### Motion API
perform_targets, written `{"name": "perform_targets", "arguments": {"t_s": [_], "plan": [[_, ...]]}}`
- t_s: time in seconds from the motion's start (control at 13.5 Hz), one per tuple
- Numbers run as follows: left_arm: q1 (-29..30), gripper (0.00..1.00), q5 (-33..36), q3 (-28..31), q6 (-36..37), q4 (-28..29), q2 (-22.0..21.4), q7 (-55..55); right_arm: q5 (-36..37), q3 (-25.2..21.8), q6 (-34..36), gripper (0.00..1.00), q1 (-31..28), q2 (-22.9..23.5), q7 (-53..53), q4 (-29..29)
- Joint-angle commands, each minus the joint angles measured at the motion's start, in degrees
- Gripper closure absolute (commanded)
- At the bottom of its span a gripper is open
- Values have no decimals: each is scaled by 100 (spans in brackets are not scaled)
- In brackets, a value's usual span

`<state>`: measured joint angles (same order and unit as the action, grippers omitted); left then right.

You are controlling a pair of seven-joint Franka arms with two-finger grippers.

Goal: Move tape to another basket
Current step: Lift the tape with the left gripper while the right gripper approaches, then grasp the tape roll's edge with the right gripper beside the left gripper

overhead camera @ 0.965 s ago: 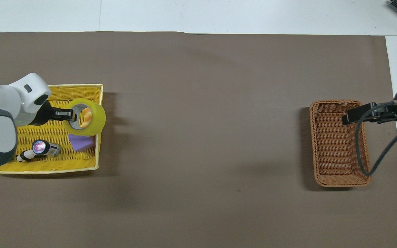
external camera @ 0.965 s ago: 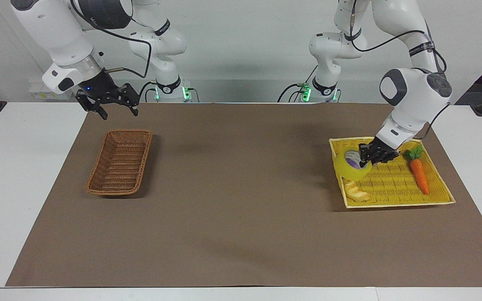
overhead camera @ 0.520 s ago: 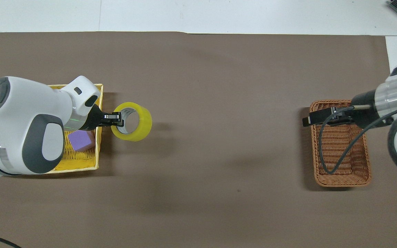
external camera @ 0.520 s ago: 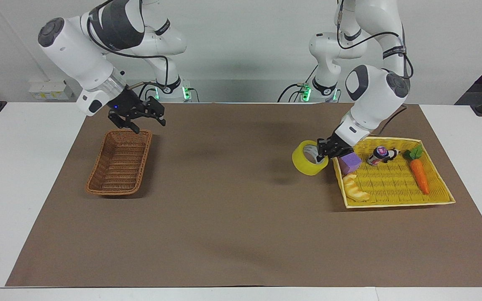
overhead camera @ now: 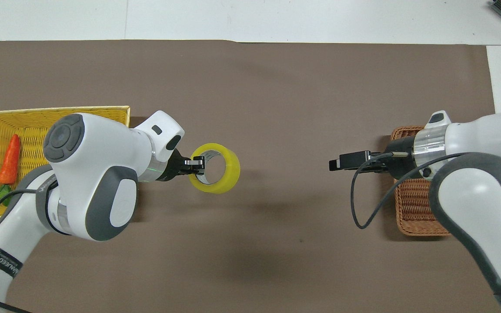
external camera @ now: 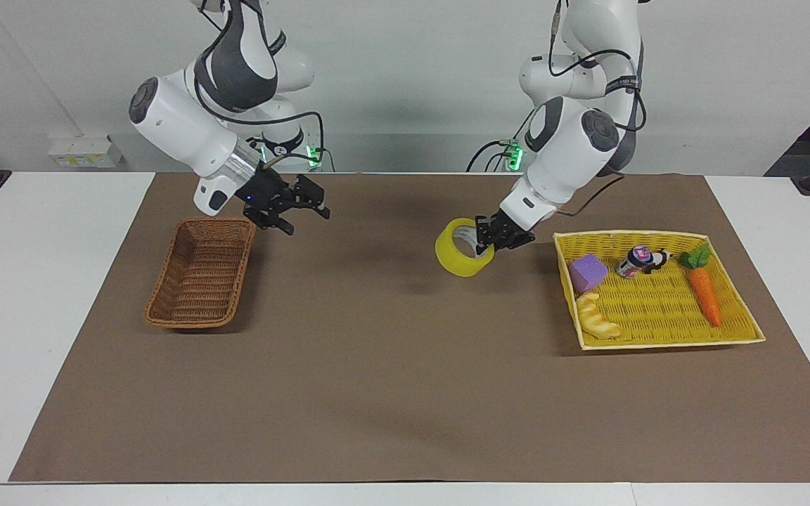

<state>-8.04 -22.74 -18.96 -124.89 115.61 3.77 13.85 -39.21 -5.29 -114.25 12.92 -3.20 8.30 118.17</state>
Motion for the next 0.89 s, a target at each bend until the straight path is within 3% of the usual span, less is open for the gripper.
{"name": "perform_targets", "arguments": {"t_s": [0.0, 0.3, 0.59, 0.82], "plan": [[-14, 100, -108, -291, -167, -29, -114, 389, -735, -7, -658, 0, 456, -67, 128, 373], [-14, 100, -108, -582, -176, -56, -114, 592, -1457, -7, -1167, 0, 974, -32, -265, 391], [-14, 100, -108, -907, -369, -64, -114, 918, -1748, -7, -1863, 0, 1520, 293, -487, 391], [-31, 100, -108, -934, -545, -91, -87, 935, -1748, -7, -1900, 0, 1582, 338, -505, 443]]}}
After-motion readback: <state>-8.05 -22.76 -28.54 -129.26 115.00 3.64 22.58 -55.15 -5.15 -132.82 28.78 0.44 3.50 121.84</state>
